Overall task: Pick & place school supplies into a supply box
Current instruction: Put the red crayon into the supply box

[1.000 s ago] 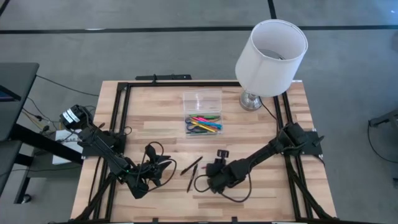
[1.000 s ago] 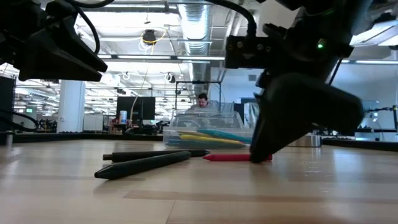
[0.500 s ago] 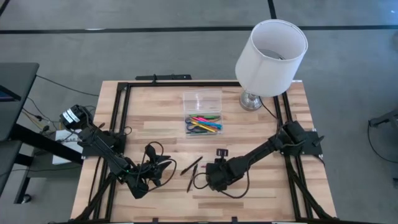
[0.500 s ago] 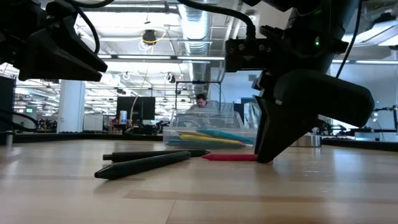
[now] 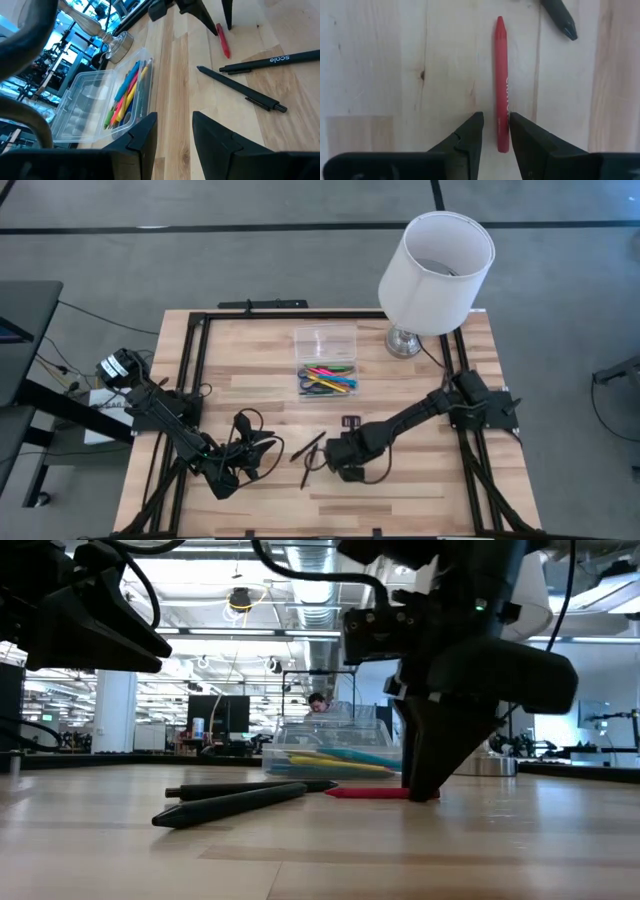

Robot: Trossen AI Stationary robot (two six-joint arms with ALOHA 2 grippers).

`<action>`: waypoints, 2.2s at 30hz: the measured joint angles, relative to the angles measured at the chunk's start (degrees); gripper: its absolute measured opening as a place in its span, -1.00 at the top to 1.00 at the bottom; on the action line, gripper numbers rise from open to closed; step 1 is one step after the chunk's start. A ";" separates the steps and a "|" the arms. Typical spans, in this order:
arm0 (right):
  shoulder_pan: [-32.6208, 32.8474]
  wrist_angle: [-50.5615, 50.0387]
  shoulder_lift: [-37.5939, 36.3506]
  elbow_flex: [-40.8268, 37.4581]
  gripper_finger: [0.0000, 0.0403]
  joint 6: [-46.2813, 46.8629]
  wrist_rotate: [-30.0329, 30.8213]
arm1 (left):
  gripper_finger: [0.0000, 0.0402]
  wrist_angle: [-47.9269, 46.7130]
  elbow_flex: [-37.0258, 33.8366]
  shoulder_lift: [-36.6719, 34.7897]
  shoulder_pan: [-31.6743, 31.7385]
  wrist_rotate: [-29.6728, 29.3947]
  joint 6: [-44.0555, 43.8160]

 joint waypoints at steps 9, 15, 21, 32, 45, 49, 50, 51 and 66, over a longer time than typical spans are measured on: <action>-3.20 1.12 -0.11 -0.02 0.52 -3.54 -4.83 | 0.41 0.00 0.00 0.00 0.00 0.05 0.00; -4.29 3.41 -0.11 -0.11 0.52 -4.59 -4.89 | 0.41 -0.02 0.00 0.00 0.00 0.11 -0.04; -4.67 5.87 -0.05 -0.17 0.52 -5.82 -4.97 | 0.41 -0.02 0.00 0.00 0.13 0.13 -0.09; -5.22 5.86 0.13 -0.04 0.55 0.11 -6.32 | 0.41 -0.03 0.00 -0.02 2.41 3.87 -0.71; -3.97 5.15 0.17 0.05 0.92 9.07 -5.44 | 0.41 -0.04 0.00 -0.02 2.91 5.37 -0.76; -3.22 5.05 0.17 0.05 0.98 13.38 -4.92 | 0.41 -0.04 0.00 -0.02 2.91 5.51 -0.76; -2.97 5.04 0.17 0.05 0.98 14.55 -4.64 | 0.41 -0.04 0.00 -0.02 2.91 5.51 -0.76; -2.76 5.04 0.17 0.05 0.97 15.86 -4.35 | 0.41 -0.04 0.00 -0.02 2.91 5.53 -0.76; -0.33 5.11 0.36 0.05 0.98 18.58 0.53 | 0.41 -0.04 0.00 -0.02 2.91 5.51 -0.79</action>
